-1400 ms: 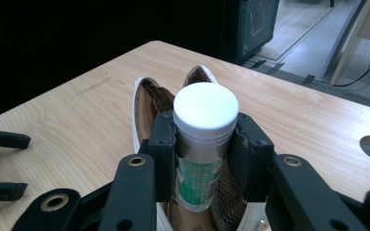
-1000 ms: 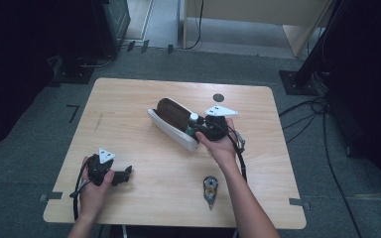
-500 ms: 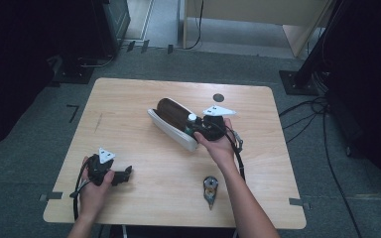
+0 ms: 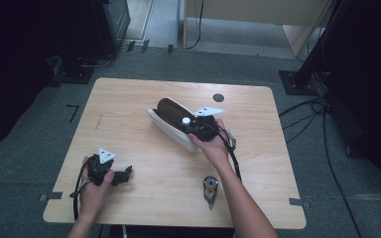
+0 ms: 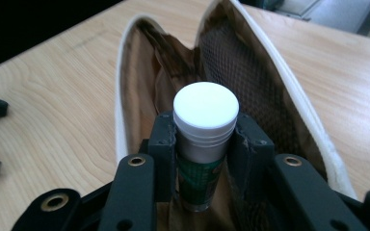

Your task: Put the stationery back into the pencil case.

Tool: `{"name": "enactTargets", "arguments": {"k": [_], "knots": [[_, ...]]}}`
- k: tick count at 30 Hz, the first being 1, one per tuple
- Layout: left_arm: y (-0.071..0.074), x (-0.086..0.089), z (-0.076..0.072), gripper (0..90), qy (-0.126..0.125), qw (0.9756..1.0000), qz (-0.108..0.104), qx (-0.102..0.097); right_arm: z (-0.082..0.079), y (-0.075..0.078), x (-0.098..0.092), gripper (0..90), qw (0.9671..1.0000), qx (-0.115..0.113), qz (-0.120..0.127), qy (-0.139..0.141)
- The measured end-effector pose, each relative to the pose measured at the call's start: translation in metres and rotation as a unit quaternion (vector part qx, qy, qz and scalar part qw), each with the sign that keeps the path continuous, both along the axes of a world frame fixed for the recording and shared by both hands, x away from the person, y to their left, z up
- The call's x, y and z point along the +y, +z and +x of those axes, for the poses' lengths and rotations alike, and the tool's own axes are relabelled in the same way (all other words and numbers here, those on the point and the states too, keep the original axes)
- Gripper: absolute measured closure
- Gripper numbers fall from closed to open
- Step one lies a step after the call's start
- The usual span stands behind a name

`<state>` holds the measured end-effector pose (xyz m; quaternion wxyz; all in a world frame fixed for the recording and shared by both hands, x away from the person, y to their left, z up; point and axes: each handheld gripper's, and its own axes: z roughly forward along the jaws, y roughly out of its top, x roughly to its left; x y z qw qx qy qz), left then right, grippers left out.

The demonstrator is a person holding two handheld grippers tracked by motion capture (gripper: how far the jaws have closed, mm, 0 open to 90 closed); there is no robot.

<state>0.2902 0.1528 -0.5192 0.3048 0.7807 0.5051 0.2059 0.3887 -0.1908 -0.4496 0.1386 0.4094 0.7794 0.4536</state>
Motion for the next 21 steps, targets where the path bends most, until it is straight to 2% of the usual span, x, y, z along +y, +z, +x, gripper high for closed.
{"name": "enactTargets", "arguments": {"k": [11,21], "knots": [[0.0,0.0,0.0,0.9,0.0,1.0,0.0,0.0,0.001,-0.016,-0.002,65.0,0.9994,0.025,-0.022,-0.002],[0.0,0.0,0.0,0.9,0.0,1.0,0.0,0.0,-0.001,-0.013,-0.007,61.8,0.9998,0.012,-0.014,-0.005]]}}
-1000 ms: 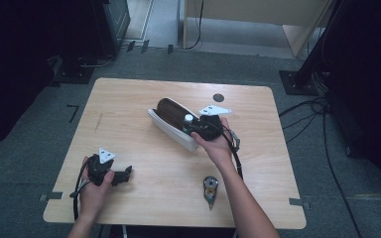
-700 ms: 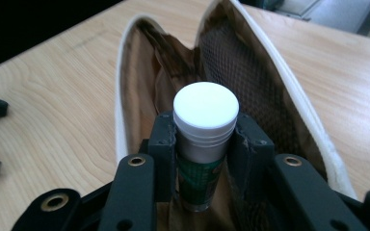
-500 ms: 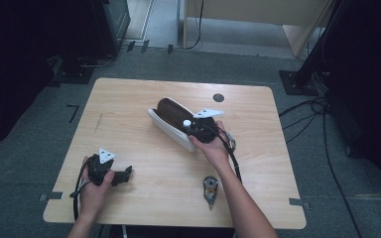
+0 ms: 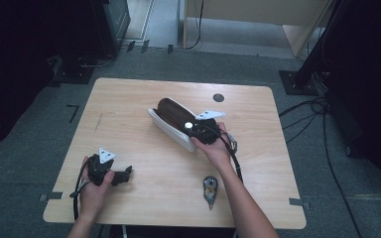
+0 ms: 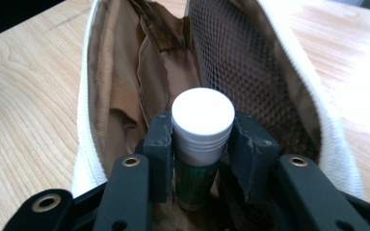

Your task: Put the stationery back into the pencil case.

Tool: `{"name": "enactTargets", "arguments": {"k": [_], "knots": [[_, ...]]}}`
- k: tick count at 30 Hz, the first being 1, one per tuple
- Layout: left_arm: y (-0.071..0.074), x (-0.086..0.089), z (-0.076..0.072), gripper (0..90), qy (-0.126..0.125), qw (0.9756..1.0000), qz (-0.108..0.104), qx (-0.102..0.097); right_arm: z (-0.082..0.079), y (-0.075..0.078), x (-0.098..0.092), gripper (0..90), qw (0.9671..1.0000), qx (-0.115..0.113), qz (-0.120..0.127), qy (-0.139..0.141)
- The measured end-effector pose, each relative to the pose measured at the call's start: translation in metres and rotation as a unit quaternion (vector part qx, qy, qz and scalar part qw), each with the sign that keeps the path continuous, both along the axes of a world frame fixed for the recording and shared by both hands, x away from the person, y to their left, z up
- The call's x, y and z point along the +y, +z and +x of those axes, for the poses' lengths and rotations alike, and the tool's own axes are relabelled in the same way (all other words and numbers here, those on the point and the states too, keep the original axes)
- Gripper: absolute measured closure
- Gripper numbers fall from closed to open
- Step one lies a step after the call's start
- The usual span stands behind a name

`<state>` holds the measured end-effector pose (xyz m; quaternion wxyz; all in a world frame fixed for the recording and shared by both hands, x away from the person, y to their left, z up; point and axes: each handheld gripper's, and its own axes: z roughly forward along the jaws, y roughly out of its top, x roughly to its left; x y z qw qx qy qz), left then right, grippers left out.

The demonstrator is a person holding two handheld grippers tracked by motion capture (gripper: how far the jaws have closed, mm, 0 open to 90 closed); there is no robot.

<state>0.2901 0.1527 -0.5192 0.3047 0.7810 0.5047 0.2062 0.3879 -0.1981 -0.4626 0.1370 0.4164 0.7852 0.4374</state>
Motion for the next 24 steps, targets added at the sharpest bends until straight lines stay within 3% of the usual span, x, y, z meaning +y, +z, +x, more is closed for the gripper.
{"name": "enactTargets", "arguments": {"k": [8,11,15,24], "knots": [[0.0,0.0,0.0,0.8,0.0,1.0,0.0,0.0,-0.002,0.004,0.0,64.3,1.0,-0.008,-0.001,0.005],[0.0,0.0,0.0,0.9,0.0,1.0,0.0,0.0,-0.003,0.005,-0.001,61.2,0.9999,-0.013,0.009,-0.001],[0.0,0.0,0.0,0.9,0.0,1.0,0.0,0.0,-0.006,0.01,-0.003,64.5,0.9997,-0.019,0.014,-0.002],[0.0,0.0,0.0,0.8,0.0,1.0,0.0,0.0,-0.007,0.011,-0.001,65.3,0.9995,-0.029,0.006,0.006]]}}
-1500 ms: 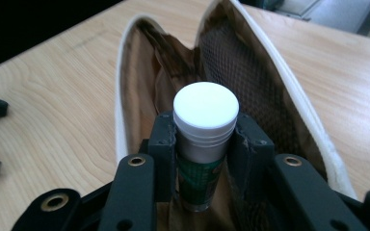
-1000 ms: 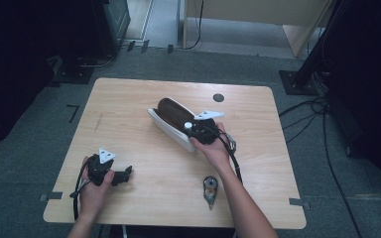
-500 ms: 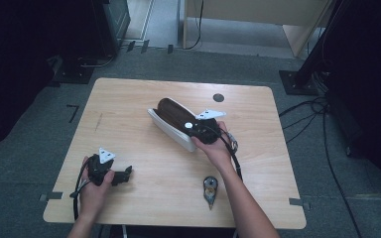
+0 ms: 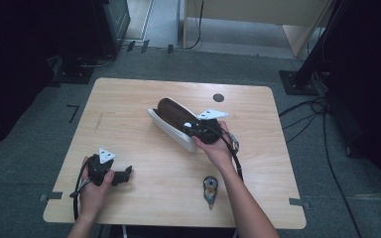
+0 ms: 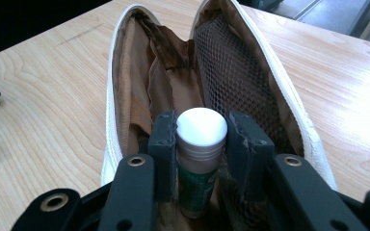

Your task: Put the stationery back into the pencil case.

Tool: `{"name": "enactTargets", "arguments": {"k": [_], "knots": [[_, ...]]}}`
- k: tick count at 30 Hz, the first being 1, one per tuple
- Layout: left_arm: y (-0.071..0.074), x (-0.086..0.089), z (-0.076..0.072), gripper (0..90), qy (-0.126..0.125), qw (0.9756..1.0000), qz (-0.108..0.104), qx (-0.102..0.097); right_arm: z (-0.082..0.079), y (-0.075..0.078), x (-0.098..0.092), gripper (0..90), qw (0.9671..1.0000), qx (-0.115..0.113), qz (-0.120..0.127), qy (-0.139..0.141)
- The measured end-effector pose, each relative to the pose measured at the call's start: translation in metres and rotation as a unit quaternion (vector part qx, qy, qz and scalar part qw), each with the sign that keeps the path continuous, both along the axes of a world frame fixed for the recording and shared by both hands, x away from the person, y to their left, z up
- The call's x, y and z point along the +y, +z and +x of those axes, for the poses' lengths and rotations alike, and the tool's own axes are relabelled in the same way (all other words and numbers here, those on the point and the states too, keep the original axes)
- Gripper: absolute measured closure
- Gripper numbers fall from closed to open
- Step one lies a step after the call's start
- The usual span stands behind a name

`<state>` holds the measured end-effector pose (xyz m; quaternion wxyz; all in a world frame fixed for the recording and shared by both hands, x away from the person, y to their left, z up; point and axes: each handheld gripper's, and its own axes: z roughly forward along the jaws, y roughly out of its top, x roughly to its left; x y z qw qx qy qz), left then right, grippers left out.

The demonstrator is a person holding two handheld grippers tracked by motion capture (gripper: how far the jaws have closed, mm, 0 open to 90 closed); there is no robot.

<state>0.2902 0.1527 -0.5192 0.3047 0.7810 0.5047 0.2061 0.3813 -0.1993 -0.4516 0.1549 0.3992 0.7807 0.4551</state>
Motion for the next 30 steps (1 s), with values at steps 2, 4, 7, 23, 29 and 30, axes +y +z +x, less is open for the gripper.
{"name": "enactTargets", "arguments": {"k": [2,4,7,23,29,30], "knots": [[0.0,0.0,0.0,0.9,0.0,1.0,0.0,0.0,0.0,0.0,0.001,65.3,1.0,0.0,0.0,-0.002],[0.0,0.0,0.0,0.9,0.0,1.0,0.0,0.0,0.002,0.0,0.003,65.3,1.0,0.0,0.0,-0.001],[0.0,0.0,0.0,0.8,0.0,1.0,0.0,0.0,0.005,0.001,0.006,65.4,1.0,0.001,-0.007,-0.001],[0.0,0.0,0.0,0.9,-0.002,1.0,-0.001,0.0,0.029,-0.007,0.026,85.6,0.9994,0.031,-0.007,-0.013],[0.0,0.0,0.0,0.9,-0.003,1.0,-0.001,0.0,0.019,0.004,0.017,84.8,1.0,0.0,0.004,-0.009],[0.0,0.0,0.0,0.9,-0.003,1.0,-0.001,0.0,0.016,0.008,0.014,84.3,0.9999,-0.006,0.007,-0.009]]}}
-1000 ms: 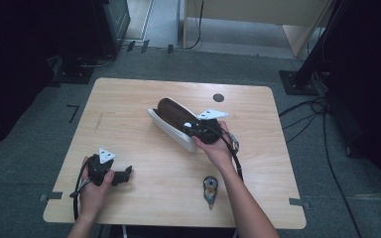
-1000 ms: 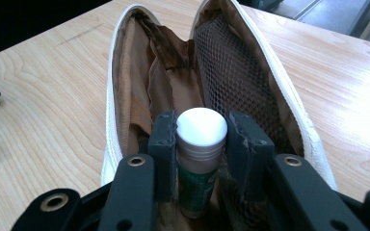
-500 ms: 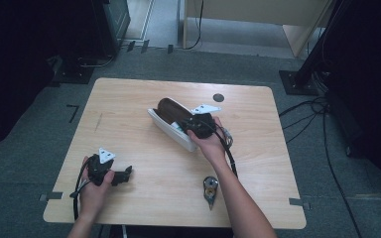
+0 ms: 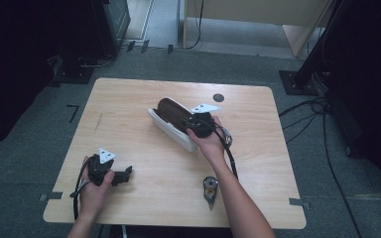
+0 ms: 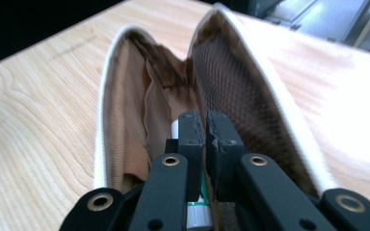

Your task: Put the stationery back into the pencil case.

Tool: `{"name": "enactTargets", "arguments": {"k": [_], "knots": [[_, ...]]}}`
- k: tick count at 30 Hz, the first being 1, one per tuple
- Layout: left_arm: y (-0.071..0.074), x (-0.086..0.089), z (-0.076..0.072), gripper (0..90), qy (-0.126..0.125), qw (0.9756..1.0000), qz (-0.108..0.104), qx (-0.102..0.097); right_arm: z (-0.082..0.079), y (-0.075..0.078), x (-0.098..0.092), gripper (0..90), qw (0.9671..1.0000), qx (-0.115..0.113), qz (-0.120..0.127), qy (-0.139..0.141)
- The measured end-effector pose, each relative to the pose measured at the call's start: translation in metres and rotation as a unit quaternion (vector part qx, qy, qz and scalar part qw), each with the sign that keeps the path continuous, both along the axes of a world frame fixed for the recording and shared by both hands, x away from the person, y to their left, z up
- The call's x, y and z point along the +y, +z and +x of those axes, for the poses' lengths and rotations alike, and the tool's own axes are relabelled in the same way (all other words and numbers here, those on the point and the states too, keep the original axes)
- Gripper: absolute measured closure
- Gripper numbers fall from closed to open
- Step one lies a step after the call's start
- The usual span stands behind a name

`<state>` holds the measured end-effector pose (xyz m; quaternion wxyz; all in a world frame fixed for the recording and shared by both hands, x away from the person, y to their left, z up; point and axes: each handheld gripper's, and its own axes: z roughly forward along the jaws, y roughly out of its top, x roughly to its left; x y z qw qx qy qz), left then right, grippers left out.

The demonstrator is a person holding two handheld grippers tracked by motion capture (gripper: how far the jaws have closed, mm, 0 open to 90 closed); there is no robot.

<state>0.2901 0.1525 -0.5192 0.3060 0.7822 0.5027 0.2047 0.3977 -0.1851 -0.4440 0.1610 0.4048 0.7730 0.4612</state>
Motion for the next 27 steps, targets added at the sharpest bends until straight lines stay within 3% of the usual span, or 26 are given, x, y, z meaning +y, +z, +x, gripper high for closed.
{"name": "enactTargets", "arguments": {"k": [6,10,18,27], "knots": [[0.0,0.0,0.0,0.9,0.0,1.0,0.0,0.0,-0.017,0.018,-0.022,81.5,0.9997,-0.022,0.012,-0.005],[0.0,0.0,0.0,0.9,0.0,1.0,0.001,0.0,-0.03,0.022,-0.038,80.7,0.9992,-0.033,0.018,-0.017],[0.0,0.0,0.0,0.8,0.002,1.0,0.0,0.0,-0.051,0.013,-0.07,79.5,0.998,-0.035,0.024,-0.046],[0.0,0.0,0.0,0.9,0.002,1.0,0.0,0.0,-0.062,-0.012,-0.091,78.6,0.997,-0.013,0.029,-0.071]]}}
